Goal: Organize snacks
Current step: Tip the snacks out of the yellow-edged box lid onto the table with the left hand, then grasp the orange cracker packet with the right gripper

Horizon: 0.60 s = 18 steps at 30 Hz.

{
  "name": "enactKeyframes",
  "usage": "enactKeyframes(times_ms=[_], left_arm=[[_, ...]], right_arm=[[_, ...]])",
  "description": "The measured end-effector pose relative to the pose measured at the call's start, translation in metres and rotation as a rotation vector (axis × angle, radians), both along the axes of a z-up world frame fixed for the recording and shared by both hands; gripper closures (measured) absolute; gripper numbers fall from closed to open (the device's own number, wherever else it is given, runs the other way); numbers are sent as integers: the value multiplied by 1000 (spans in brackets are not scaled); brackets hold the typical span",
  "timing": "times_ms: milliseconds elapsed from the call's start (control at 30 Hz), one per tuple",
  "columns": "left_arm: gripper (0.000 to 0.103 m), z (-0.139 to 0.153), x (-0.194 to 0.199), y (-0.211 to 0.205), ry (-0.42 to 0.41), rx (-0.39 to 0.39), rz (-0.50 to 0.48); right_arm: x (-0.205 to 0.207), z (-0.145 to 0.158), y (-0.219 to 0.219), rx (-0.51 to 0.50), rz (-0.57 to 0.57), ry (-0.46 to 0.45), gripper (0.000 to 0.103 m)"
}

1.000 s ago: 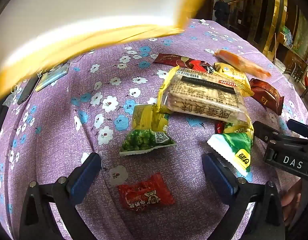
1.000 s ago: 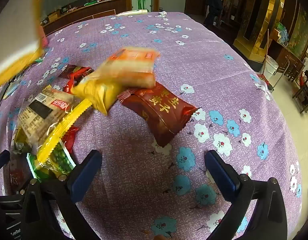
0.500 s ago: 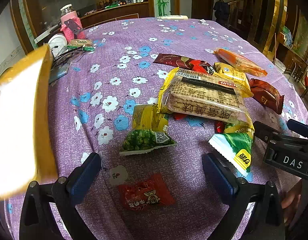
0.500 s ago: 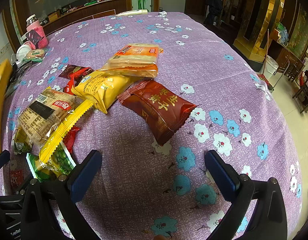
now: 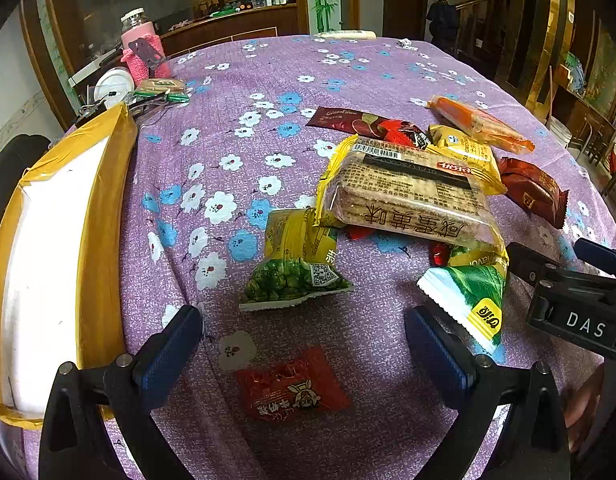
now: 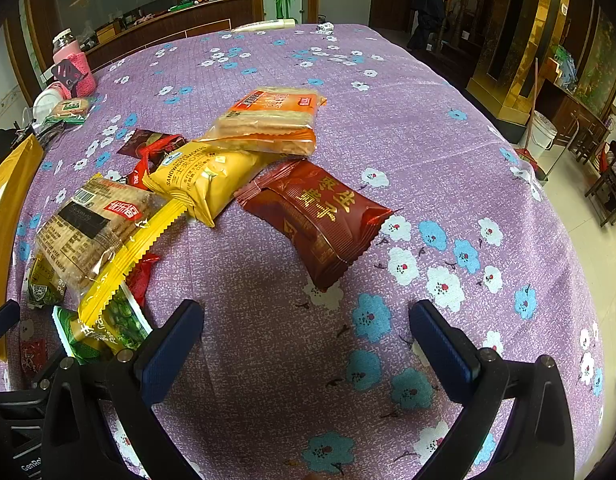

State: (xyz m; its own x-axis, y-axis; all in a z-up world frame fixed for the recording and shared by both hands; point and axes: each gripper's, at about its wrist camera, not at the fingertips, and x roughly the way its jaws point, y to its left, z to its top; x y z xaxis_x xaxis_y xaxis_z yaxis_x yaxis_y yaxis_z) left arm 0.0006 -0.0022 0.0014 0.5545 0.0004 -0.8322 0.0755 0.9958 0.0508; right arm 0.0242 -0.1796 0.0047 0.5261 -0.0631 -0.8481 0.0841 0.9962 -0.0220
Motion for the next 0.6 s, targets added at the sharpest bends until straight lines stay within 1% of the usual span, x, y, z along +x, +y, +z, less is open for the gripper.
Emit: enactKeyframes(times_ms=[233, 333, 400, 467, 600], left_arm=[[1, 0, 0, 0, 0, 0, 0], [1, -1, 0, 0, 0, 3, 9], [1, -1, 0, 0, 0, 2, 10], [1, -2, -1, -2, 0, 4, 10], [1, -2, -1, -2, 0, 4, 10]], right_arm=[[0, 0, 0, -1, 6, 0, 0], [0, -1, 1, 0, 42, 0, 0], [1, -1, 1, 5, 86, 0, 0], [-1, 2, -4, 32, 108, -9, 0], [-2, 7, -16, 136, 95, -43, 0]])
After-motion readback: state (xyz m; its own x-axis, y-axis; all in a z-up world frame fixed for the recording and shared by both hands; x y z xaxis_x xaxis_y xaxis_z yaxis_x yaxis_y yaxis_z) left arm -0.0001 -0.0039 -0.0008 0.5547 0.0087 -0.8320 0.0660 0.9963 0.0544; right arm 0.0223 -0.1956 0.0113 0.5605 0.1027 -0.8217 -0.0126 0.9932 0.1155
